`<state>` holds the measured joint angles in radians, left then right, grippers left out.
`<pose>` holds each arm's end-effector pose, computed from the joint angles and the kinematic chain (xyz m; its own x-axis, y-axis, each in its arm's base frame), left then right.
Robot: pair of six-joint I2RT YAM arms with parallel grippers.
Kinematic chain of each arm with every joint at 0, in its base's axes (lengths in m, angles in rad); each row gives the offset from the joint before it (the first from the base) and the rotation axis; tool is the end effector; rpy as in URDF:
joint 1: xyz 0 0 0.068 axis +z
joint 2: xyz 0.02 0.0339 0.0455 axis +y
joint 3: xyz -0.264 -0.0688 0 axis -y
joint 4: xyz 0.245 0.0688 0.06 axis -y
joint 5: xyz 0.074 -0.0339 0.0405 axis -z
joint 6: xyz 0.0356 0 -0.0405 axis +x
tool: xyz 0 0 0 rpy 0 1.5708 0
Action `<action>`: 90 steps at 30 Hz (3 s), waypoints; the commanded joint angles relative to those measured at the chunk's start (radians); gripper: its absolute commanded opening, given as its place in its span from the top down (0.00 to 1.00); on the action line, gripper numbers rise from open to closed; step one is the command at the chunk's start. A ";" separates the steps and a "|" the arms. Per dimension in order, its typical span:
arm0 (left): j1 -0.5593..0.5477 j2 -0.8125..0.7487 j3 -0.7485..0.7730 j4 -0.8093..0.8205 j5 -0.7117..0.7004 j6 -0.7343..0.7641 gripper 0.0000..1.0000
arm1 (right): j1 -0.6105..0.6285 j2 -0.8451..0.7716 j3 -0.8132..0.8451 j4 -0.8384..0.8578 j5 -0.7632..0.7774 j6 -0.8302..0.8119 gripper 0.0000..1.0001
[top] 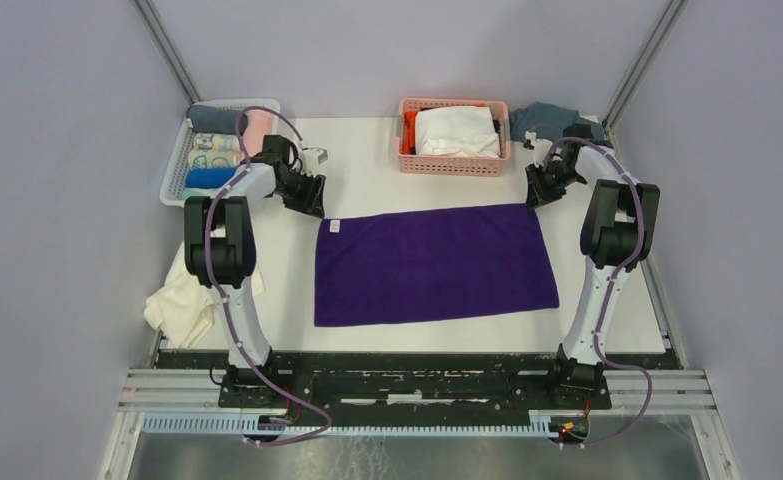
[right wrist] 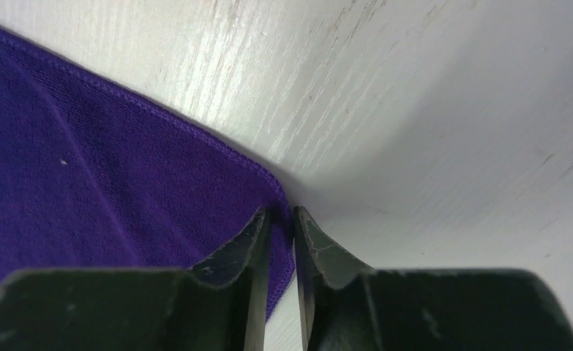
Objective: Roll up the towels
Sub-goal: Fold the towel at the center of the board.
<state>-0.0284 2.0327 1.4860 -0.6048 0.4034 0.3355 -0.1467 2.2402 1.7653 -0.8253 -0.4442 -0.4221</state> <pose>0.4210 -0.0259 0.1762 -0.8009 0.3257 -0.5025 0.4761 0.8553 -0.2045 0.4548 -0.0517 0.1596 -0.8771 -0.2443 -0.4135 -0.3738 0.8879 0.2682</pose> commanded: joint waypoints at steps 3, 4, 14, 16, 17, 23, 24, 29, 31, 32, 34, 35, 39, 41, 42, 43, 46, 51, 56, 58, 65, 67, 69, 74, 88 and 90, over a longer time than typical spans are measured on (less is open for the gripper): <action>-0.001 0.037 0.061 -0.044 0.055 0.049 0.51 | -0.007 0.014 0.051 -0.019 -0.020 -0.027 0.78; -0.002 0.039 0.066 -0.048 0.067 0.051 0.52 | -0.007 0.016 0.053 -0.022 -0.020 -0.031 0.79; -0.013 0.076 0.072 -0.071 0.102 0.054 0.57 | -0.006 0.018 0.053 -0.034 -0.030 -0.046 0.86; -0.017 0.082 0.074 -0.077 0.122 0.054 0.57 | -0.008 0.016 0.053 -0.029 -0.026 -0.045 0.87; -0.018 0.084 0.074 -0.078 0.122 0.054 0.58 | -0.005 0.016 0.052 -0.029 -0.025 -0.045 0.88; -0.020 0.098 0.081 -0.092 0.129 0.059 0.60 | -0.006 0.016 0.051 -0.030 -0.025 -0.045 0.88; -0.021 0.099 0.079 -0.094 0.131 0.059 0.61 | -0.005 0.013 0.049 -0.028 -0.025 -0.046 0.88; -0.027 0.109 0.071 -0.098 0.139 0.061 0.62 | -0.005 0.006 0.048 -0.023 -0.022 -0.047 0.89; -0.027 0.118 0.078 -0.106 0.133 0.063 0.65 | -0.006 0.003 0.048 -0.022 -0.024 -0.048 0.89; -0.027 0.120 0.080 -0.109 0.127 0.063 0.66 | -0.005 0.003 0.046 -0.021 -0.023 -0.047 0.89; -0.027 0.123 0.085 -0.112 0.119 0.065 0.71 | -0.005 0.001 0.048 -0.021 -0.021 -0.050 0.89; -0.027 0.121 0.086 -0.112 0.117 0.066 0.73 | -0.005 -0.001 0.047 -0.020 -0.020 -0.049 0.89; -0.027 0.107 0.099 -0.115 0.105 0.075 0.87 | -0.005 -0.021 0.023 0.010 -0.017 -0.046 0.92; -0.026 0.094 0.106 -0.119 0.101 0.085 0.94 | -0.005 -0.035 0.013 0.028 -0.013 -0.045 0.94; -0.027 0.086 0.108 -0.118 0.097 0.090 0.97 | -0.005 -0.041 0.011 0.034 -0.008 -0.041 0.95; -0.027 0.080 0.114 -0.118 0.092 0.093 0.97 | -0.006 -0.048 0.009 0.041 -0.004 -0.039 0.97; -0.025 0.060 0.134 -0.103 0.064 0.093 0.97 | -0.007 -0.074 0.000 0.073 0.018 -0.028 0.99; -0.024 0.041 0.184 -0.048 0.010 0.074 0.97 | -0.013 -0.125 -0.020 0.146 0.048 -0.010 0.99; -0.022 0.037 0.223 0.008 0.035 0.053 0.97 | -0.019 -0.149 -0.007 0.190 0.068 0.005 1.00; -0.022 0.037 0.229 0.028 0.035 0.051 0.97 | -0.021 -0.155 0.001 0.201 0.072 0.008 1.00; -0.021 0.024 0.235 0.054 0.018 0.048 0.97 | -0.021 -0.184 0.007 0.221 0.083 0.015 0.99; -0.020 0.008 0.227 0.068 0.009 0.048 0.97 | -0.021 -0.202 -0.010 0.239 0.082 0.016 0.99; -0.020 -0.004 0.225 0.071 0.006 0.044 0.97 | -0.021 -0.215 -0.017 0.240 0.075 0.017 0.99; -0.019 -0.063 0.162 0.113 -0.005 0.043 0.97 | -0.021 -0.249 -0.050 0.247 0.060 0.018 0.98; -0.018 -0.286 -0.094 0.198 -0.002 -0.035 0.97 | -0.021 -0.448 -0.310 0.368 0.045 0.111 0.98; -0.017 -0.319 -0.136 0.211 0.001 -0.052 0.97 | -0.021 -0.485 -0.352 0.382 0.054 0.133 0.98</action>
<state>-0.0521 1.8172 1.4025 -0.4686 0.4007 0.3447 -0.1600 1.8606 1.4677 -0.5198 -0.3882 -0.3408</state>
